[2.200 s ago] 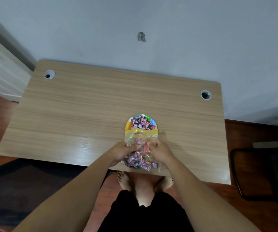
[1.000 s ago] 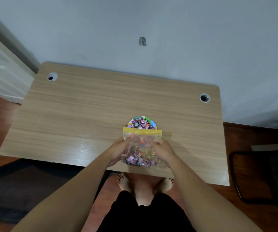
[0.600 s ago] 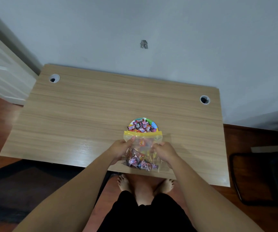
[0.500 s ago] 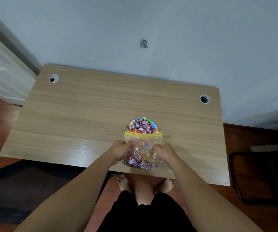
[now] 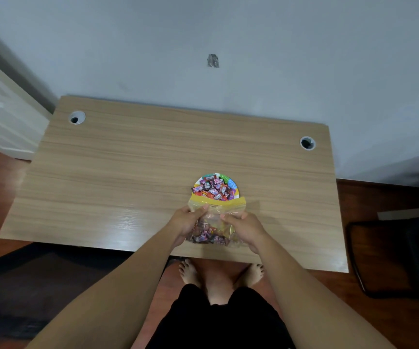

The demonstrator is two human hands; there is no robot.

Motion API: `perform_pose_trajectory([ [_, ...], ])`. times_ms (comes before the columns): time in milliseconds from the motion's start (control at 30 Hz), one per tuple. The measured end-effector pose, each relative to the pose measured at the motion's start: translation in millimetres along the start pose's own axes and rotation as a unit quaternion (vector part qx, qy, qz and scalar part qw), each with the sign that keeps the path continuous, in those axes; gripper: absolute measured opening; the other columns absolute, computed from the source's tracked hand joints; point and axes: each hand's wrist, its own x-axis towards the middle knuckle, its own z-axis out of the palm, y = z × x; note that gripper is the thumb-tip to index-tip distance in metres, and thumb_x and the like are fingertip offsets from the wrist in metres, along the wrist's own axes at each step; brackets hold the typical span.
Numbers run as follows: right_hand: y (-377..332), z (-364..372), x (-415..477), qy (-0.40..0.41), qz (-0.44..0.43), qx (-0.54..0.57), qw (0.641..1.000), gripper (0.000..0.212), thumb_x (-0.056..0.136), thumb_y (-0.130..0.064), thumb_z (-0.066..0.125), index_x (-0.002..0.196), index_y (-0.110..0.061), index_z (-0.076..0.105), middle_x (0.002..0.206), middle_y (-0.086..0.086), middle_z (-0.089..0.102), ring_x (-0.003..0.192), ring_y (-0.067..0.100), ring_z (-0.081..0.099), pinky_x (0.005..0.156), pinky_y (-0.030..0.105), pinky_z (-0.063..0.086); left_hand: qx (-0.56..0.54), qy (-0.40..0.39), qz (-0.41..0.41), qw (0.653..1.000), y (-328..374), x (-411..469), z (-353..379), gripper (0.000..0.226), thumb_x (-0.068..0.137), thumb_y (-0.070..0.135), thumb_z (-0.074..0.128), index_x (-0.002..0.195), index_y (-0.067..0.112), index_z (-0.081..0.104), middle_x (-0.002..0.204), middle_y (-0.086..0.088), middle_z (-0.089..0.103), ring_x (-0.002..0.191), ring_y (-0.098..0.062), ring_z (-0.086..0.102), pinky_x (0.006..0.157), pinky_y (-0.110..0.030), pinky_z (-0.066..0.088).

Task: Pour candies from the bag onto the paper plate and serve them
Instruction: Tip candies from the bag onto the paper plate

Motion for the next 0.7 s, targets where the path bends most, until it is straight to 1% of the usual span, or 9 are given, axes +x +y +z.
perform_pose_trajectory([
  [100,1,1,1,0.001,-0.012,-0.002,1.0,0.035,0.092,-0.038,0.081,0.118,-0.015,0.082,0.111,0.002,0.083,0.071,0.005,0.064,0.039,0.009,0.041,0.002,0.012,0.009,1.0,2,-1,0,0.054,0.084,0.059,0.082,0.112,0.012,0.08,0.101,-0.005,0.084,0.101,-0.026,0.073,0.1,-0.042,0.054],
  [167,1,0,1,-0.002,-0.01,-0.001,1.0,0.033,0.092,-0.039,0.081,0.115,-0.015,0.082,0.106,-0.001,0.082,0.067,0.002,0.063,0.04,0.009,0.041,-0.001,0.01,0.009,1.0,4,-2,-1,0.064,0.081,0.066,0.08,0.115,0.011,0.079,0.101,-0.008,0.084,0.095,-0.027,0.075,0.092,-0.041,0.059],
  [233,-1,-1,-2,-0.004,-0.009,0.008,1.0,0.031,0.091,-0.042,0.082,0.109,-0.016,0.083,0.098,-0.002,0.082,0.06,0.0,0.062,0.045,0.011,0.043,-0.014,0.007,0.013,1.0,8,-6,-3,0.074,0.082,0.071,0.076,0.123,0.009,0.074,0.104,-0.016,0.081,0.085,-0.026,0.069,0.073,-0.035,0.053],
  [267,-3,-1,-4,-0.004,-0.012,0.015,1.0,0.032,0.09,-0.045,0.081,0.105,-0.016,0.084,0.093,-0.002,0.08,0.058,0.002,0.062,0.049,0.014,0.045,-0.018,0.011,0.015,1.0,8,-6,-4,0.075,0.081,0.075,0.074,0.124,0.013,0.074,0.105,-0.017,0.079,0.085,-0.025,0.065,0.071,-0.034,0.049],
  [333,-5,-3,-5,-0.005,-0.012,0.028,1.0,0.037,0.089,-0.05,0.08,0.099,-0.014,0.085,0.08,-0.003,0.076,0.053,0.004,0.06,0.053,0.018,0.046,-0.023,0.012,0.024,0.999,11,-7,-7,0.067,0.082,0.077,0.072,0.118,0.021,0.077,0.107,-0.017,0.081,0.087,-0.025,0.064,0.077,-0.04,0.048],
  [433,-13,-6,-6,0.001,-0.01,0.013,1.0,0.043,0.088,-0.059,0.078,0.095,-0.017,0.086,0.066,-0.007,0.073,0.042,0.002,0.053,0.05,0.021,0.041,-0.044,0.006,0.055,0.997,17,-12,-13,0.058,0.081,0.066,0.081,0.114,0.018,0.081,0.115,-0.015,0.082,0.092,-0.028,0.067,0.084,-0.045,0.052],
  [533,-20,-6,-8,-0.003,-0.029,0.02,0.999,0.054,0.074,-0.072,0.08,0.091,-0.022,0.088,0.084,0.003,0.084,0.068,0.017,0.071,0.068,0.032,0.054,-0.065,0.012,0.099,0.993,29,-19,-24,0.067,0.071,0.055,0.092,0.113,0.004,0.081,0.118,-0.02,0.081,0.095,-0.027,0.069,0.088,-0.045,0.053],
  [600,-25,-7,-10,-0.01,-0.041,0.0,0.999,0.059,0.067,-0.081,0.08,0.092,-0.028,0.089,0.091,0.0,0.085,0.078,0.018,0.072,0.078,0.035,0.057,-0.068,0.015,0.125,0.99,38,-23,-32,0.055,0.081,0.041,0.089,0.114,-0.002,0.078,0.11,-0.015,0.083,0.095,-0.025,0.073,0.089,-0.042,0.057],
  [700,-34,-9,-12,-0.028,-0.069,-0.021,0.997,0.072,0.065,-0.087,0.077,0.097,-0.024,0.088,0.091,0.001,0.084,0.075,0.011,0.061,0.078,0.033,0.053,-0.049,0.0,0.168,0.985,53,-27,-47,0.036,0.1,0.031,0.074,0.122,0.002,0.073,0.099,-0.014,0.073,0.08,-0.02,0.07,0.077,-0.034,0.06],
])
